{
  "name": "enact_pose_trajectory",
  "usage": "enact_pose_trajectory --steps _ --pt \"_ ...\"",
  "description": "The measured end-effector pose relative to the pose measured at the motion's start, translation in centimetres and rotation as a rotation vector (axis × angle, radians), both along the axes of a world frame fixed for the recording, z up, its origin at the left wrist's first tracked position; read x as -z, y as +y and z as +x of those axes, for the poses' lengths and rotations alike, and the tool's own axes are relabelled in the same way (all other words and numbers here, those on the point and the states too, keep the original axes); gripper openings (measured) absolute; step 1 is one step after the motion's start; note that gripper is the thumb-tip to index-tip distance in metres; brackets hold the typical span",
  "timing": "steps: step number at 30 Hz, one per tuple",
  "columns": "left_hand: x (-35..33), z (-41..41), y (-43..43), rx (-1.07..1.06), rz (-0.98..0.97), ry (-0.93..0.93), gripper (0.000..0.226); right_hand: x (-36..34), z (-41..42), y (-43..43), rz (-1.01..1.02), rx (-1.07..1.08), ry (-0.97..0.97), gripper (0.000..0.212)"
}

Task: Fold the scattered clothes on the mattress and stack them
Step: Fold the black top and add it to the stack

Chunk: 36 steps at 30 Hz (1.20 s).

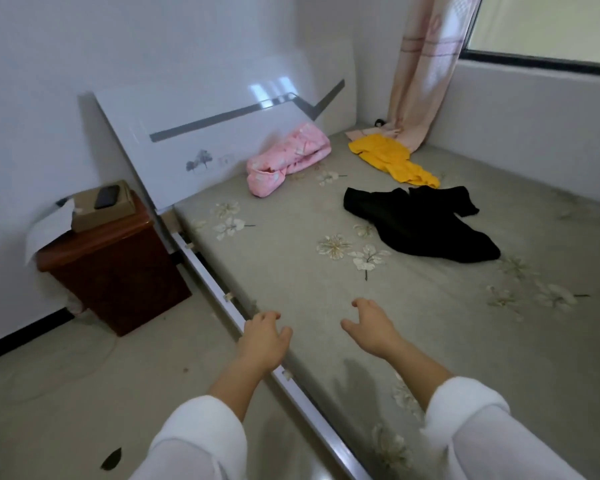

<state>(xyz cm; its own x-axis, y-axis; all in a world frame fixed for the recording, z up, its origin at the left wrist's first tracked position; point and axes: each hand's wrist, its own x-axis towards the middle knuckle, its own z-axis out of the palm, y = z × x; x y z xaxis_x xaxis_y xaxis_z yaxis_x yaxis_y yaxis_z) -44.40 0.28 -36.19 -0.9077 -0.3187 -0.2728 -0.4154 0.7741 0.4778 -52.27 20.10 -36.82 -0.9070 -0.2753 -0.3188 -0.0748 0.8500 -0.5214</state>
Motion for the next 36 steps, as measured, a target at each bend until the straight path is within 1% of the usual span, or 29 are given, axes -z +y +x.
enact_pose_trajectory --steps 3,7,11,16,19,22,27,29,33,34,36 --pt "-0.2 -4.6 -4.2 0.083 -0.014 -0.056 0.049 0.8 -2.6 -3.0 0.009 0.092 -0.055 0.059" --pt "0.2 -11.8 -7.4 0.21 -0.001 -0.087 0.049 1.8 -6.5 -4.9 0.031 0.195 -0.096 0.06" --pt "1.9 -20.2 -8.5 0.324 -0.008 -0.102 0.05 3.4 -12.3 -5.8 0.025 0.31 -0.097 0.059" --pt "5.6 -31.1 -8.5 0.438 -0.061 -0.151 0.049 7.6 -20.9 -6.1 -0.032 0.458 -0.139 0.058" --pt "8.3 -37.4 -8.2 0.491 -0.077 -0.226 0.049 10.3 -26.3 -5.5 -0.032 0.564 -0.206 0.056" --pt "11.3 -43.7 -7.9 0.528 -0.119 -0.249 0.049 12.8 -31.1 -4.7 -0.017 0.66 -0.239 0.049" --pt "17.6 -52.1 -7.4 0.601 -0.121 -0.265 0.049 17.5 -37.9 -3.2 0.027 0.688 -0.251 0.051" --pt "20.7 -55.1 -7.1 0.643 -0.115 -0.253 0.052 19.4 -40.4 -2.4 0.074 0.686 -0.257 0.052" --pt "27.2 -60.5 -6.6 0.72 -0.164 -0.212 0.07 23.2 -45.5 0.1 0.17 0.675 -0.185 0.052" --pt "28.6 -61.7 -6.3 0.721 -0.189 -0.23 0.076 24.0 -46.7 0.8 0.204 0.675 -0.146 0.054" --pt "31.1 -63.5 -5.7 0.717 -0.221 -0.283 0.083 25.2 -49.2 2.0 0.275 0.701 -0.041 0.064"
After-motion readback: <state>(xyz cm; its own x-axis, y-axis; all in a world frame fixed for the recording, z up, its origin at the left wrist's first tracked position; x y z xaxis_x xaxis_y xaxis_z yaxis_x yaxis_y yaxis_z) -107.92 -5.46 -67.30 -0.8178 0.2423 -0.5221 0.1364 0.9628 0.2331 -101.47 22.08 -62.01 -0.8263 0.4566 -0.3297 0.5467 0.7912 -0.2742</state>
